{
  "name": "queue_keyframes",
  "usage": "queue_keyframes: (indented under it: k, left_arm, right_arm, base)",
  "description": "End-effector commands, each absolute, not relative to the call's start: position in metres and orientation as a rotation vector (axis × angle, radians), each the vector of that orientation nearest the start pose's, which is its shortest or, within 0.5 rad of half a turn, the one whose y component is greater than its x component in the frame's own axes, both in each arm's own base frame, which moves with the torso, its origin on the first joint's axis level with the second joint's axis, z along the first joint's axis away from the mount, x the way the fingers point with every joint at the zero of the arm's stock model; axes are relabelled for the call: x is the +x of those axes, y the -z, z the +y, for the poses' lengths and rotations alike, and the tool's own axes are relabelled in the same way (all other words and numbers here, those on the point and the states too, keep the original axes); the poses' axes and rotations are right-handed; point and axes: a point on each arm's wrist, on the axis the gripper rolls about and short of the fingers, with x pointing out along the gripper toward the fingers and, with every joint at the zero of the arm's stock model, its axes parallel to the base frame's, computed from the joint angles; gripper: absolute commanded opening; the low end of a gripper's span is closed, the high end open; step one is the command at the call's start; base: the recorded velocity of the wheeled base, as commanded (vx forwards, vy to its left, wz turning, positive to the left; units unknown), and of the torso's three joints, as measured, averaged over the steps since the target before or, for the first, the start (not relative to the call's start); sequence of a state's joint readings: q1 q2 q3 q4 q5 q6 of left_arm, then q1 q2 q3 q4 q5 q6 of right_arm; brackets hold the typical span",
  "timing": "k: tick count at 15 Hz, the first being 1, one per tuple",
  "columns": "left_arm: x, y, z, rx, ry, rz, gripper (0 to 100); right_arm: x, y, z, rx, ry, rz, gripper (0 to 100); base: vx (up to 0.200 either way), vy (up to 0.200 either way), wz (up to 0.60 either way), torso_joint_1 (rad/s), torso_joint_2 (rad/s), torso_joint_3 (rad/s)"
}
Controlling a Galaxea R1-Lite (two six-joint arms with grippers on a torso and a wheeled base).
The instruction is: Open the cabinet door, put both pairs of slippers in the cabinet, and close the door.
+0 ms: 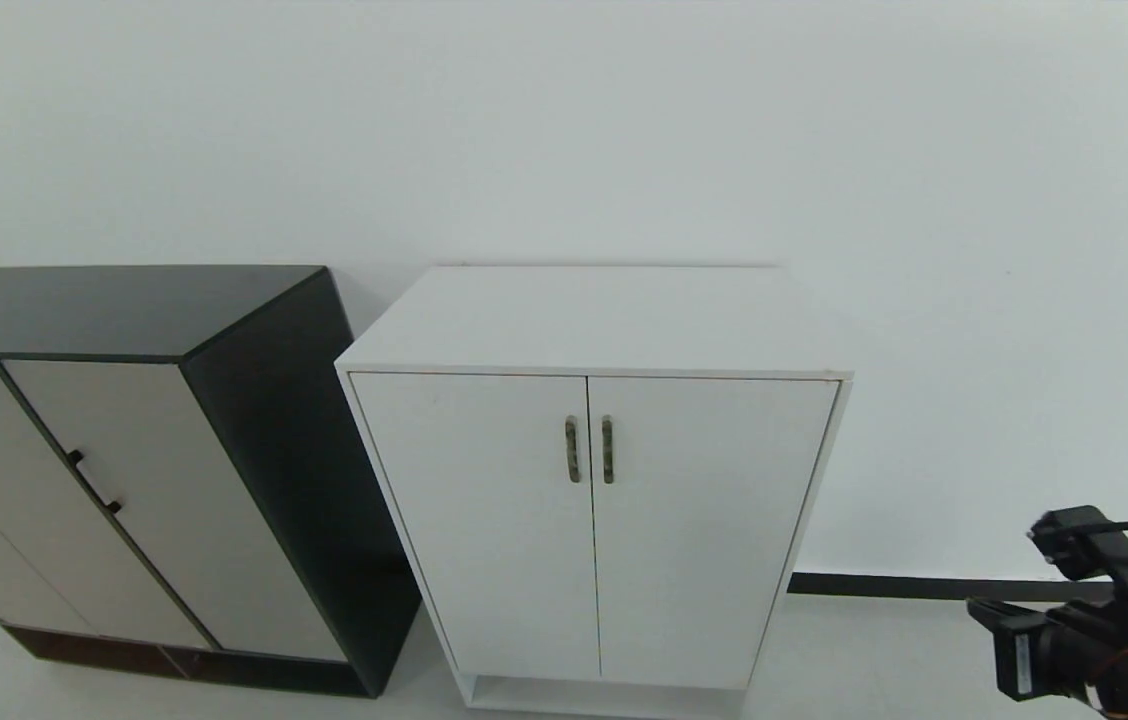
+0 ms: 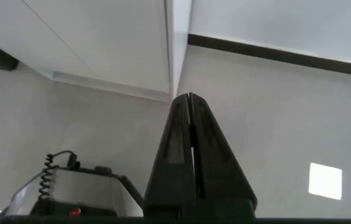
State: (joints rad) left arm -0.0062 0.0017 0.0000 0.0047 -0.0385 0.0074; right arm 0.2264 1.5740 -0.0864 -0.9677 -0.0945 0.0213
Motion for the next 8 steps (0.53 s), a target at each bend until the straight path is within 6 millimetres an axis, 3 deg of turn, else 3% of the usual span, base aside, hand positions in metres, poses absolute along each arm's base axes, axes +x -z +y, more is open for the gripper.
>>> queue_keyframes:
  k: [1,8]
  left_arm:
    - [-0.023,-0.075,-0.001,0.008,0.045,0.006,0]
    - [-0.023,-0.075,-0.001,0.006,0.045,0.006,0]
  right_arm:
    - [0.131,-0.091,0.022,-0.056,-0.093,0.49,0]
    - [0.049,-0.087,0.009,0.006,-0.154,0.568,0]
  base:
    - [0.0,0.0,0.0,0.0,0.0,0.0]
    - [0.0,0.0,0.0,0.0,0.0,0.0]
